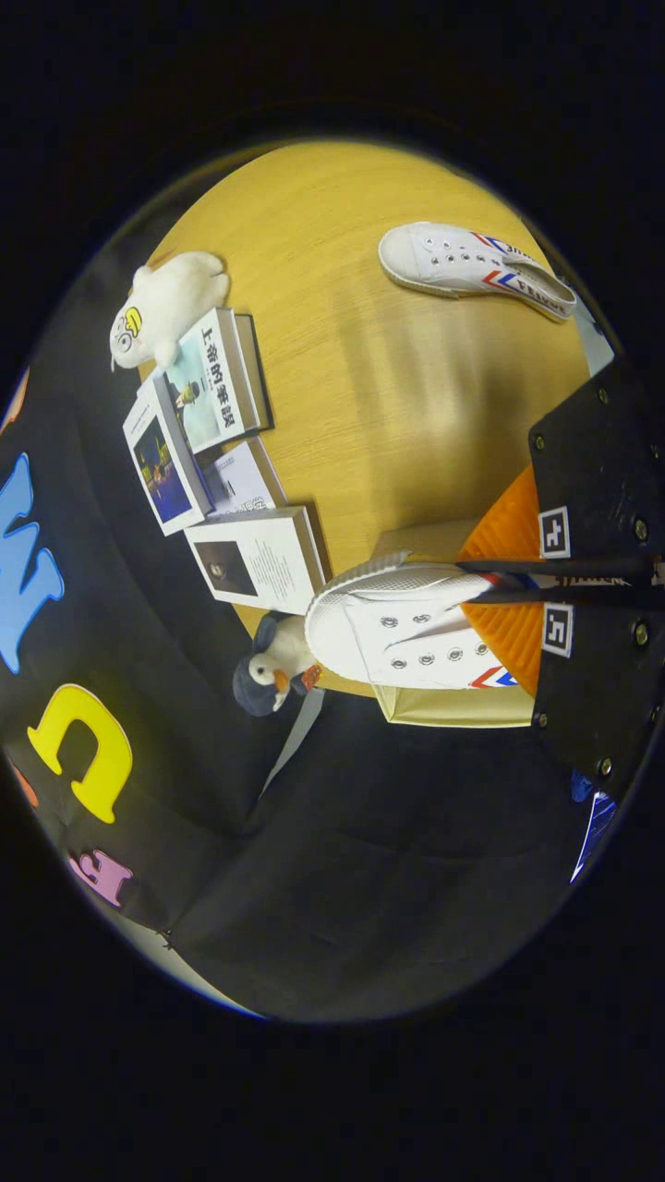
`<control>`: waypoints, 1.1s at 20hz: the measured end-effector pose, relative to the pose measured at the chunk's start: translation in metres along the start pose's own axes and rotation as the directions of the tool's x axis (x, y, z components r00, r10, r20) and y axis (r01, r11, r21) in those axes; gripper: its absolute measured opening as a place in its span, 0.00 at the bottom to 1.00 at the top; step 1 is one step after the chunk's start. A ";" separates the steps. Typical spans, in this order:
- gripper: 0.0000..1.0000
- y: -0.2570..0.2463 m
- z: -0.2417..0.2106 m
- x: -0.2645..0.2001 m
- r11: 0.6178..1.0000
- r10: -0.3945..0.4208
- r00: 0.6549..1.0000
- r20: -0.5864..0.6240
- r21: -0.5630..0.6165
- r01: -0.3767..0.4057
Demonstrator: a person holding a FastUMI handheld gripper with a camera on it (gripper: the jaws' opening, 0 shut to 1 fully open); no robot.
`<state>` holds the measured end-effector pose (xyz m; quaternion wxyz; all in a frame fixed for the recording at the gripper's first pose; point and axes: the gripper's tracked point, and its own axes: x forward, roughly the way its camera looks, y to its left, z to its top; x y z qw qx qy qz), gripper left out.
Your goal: Open the storage box then place both shoes into the box .Put the left shoe in first, then the right shoe, with the right side of both shoes facing outward in a uniform manner.
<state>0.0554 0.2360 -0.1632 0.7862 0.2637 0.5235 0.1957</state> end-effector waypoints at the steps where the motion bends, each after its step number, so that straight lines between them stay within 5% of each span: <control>1: 0.03 0.008 -0.002 0.007 1.000 0.003 1.000 -0.007 -0.014 -0.003; 22: 0.03 0.043 -0.071 0.138 0.981 -0.153 0.980 -0.124 -0.139 0.136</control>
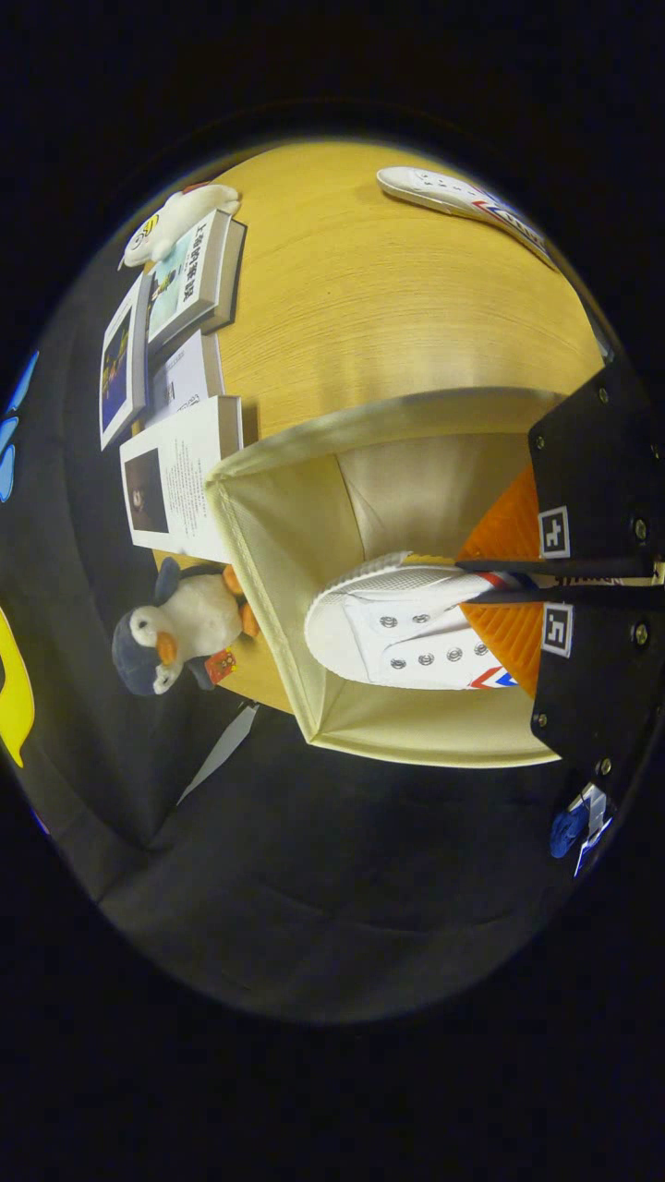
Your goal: Open the storage box then place both shoes into the box .Put the left shoe in first, then the right shoe, with the right side of both shoes facing outward in a uniform manner.
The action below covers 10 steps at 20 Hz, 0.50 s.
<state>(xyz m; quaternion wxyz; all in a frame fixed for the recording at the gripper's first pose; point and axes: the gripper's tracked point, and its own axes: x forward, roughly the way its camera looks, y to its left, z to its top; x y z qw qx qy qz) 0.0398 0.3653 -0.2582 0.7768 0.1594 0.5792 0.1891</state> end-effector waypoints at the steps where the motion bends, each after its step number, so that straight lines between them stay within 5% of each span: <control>1: 0.04 0.000 -0.003 0.005 1.000 -0.005 1.000 -0.010 -0.001 0.005; 10: 0.04 0.003 -0.021 0.033 0.996 -0.057 0.996 -0.068 -0.074 0.052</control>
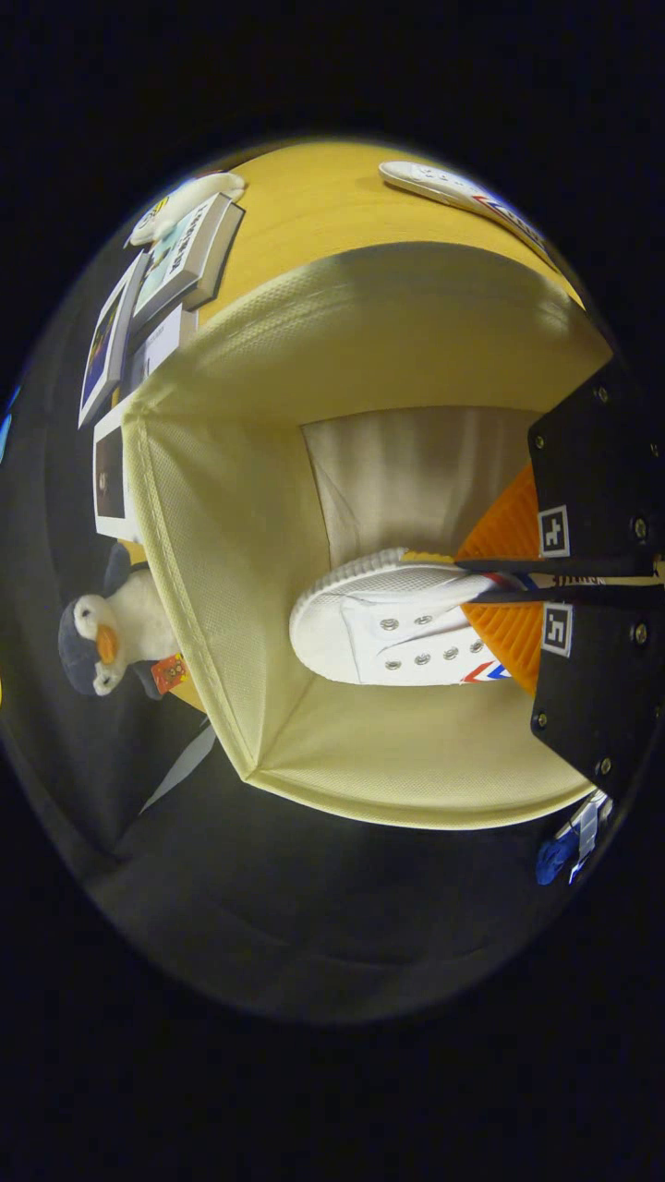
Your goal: Open the storage box then place both shoes into the box .Put the left shoe in first, then the right shoe, with the right side of both shoes facing outward in a uniform manner.
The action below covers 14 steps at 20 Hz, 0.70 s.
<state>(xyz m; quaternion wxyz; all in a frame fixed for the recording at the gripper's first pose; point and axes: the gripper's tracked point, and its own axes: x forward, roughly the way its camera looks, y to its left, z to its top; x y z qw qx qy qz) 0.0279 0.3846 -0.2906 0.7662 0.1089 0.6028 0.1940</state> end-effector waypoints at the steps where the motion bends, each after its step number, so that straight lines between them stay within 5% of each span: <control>1: 0.12 0.007 0.000 -0.002 0.999 0.035 0.999 0.003 -0.002 -0.035; 2: 0.20 0.013 0.005 -0.010 0.997 0.077 0.997 0.026 0.000 -0.077; 6: 0.89 0.015 0.012 -0.035 0.991 0.133 0.987 0.089 -0.046 -0.129; 10: 0.95 0.019 0.015 -0.082 0.975 0.207 0.966 0.153 -0.115 -0.191; 14: 0.97 -0.013 0.026 -0.125 0.975 0.193 0.953 0.234 -0.153 -0.159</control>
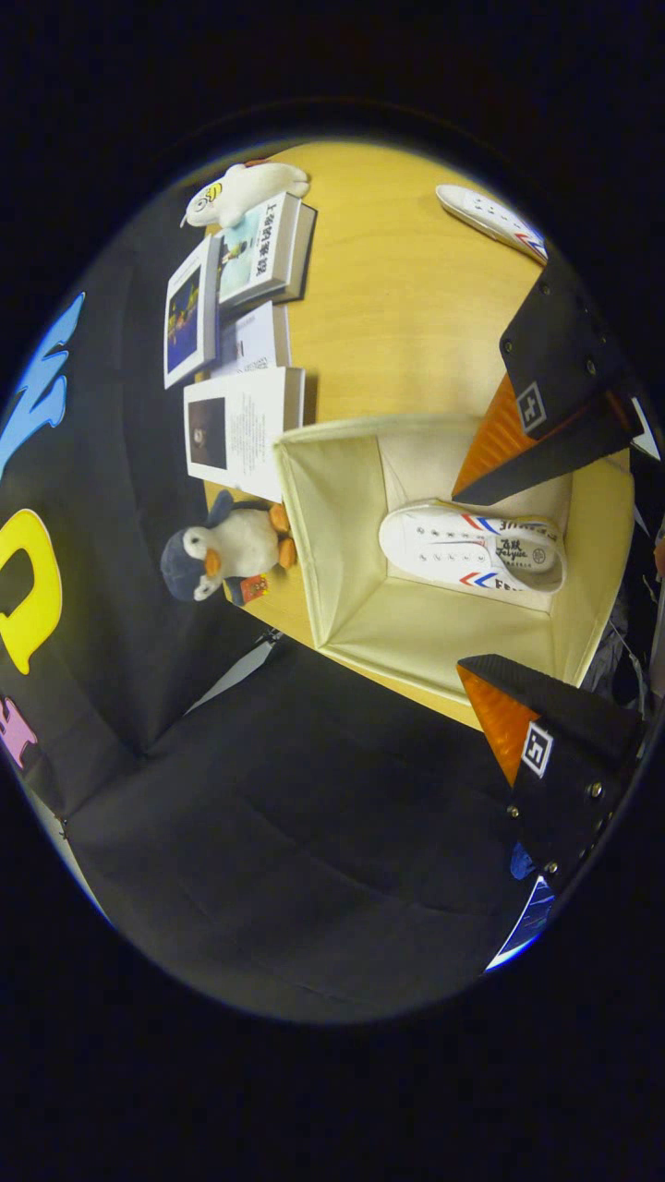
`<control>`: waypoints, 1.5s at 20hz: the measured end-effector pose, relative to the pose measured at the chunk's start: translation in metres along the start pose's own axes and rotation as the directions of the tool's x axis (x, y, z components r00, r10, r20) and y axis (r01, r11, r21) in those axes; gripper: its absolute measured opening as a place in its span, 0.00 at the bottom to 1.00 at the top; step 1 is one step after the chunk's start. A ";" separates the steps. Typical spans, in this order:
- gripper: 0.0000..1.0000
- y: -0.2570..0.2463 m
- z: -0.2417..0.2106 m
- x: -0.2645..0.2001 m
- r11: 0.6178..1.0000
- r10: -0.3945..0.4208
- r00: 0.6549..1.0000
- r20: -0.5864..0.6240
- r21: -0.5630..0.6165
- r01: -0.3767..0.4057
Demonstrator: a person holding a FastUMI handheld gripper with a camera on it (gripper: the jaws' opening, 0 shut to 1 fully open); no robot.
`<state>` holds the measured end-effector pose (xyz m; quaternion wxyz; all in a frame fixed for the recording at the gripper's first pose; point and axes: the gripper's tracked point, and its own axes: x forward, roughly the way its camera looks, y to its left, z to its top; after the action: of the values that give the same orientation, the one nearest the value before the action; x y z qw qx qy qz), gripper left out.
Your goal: Open the storage box then place both shoes into the box .Put the left shoe in first, then the right shoe, with the right side of both shoes facing outward in a uniform manner.
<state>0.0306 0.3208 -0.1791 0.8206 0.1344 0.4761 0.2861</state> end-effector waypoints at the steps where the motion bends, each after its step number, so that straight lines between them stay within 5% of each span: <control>1: 0.97 -0.012 0.004 -0.010 1.000 -0.024 0.999 0.022 -0.015 0.024; 4: 0.97 -0.053 0.007 -0.034 0.994 -0.098 0.993 0.061 -0.045 0.101; 14: 0.98 -0.175 -0.023 -0.095 0.961 -0.262 0.962 0.077 0.113 0.252; 30: 0.98 -0.320 -0.106 -0.151 0.838 -0.518 0.853 -0.058 0.166 0.520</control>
<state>-0.0088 -0.0312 -0.2849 0.8496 0.0706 0.5226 0.0107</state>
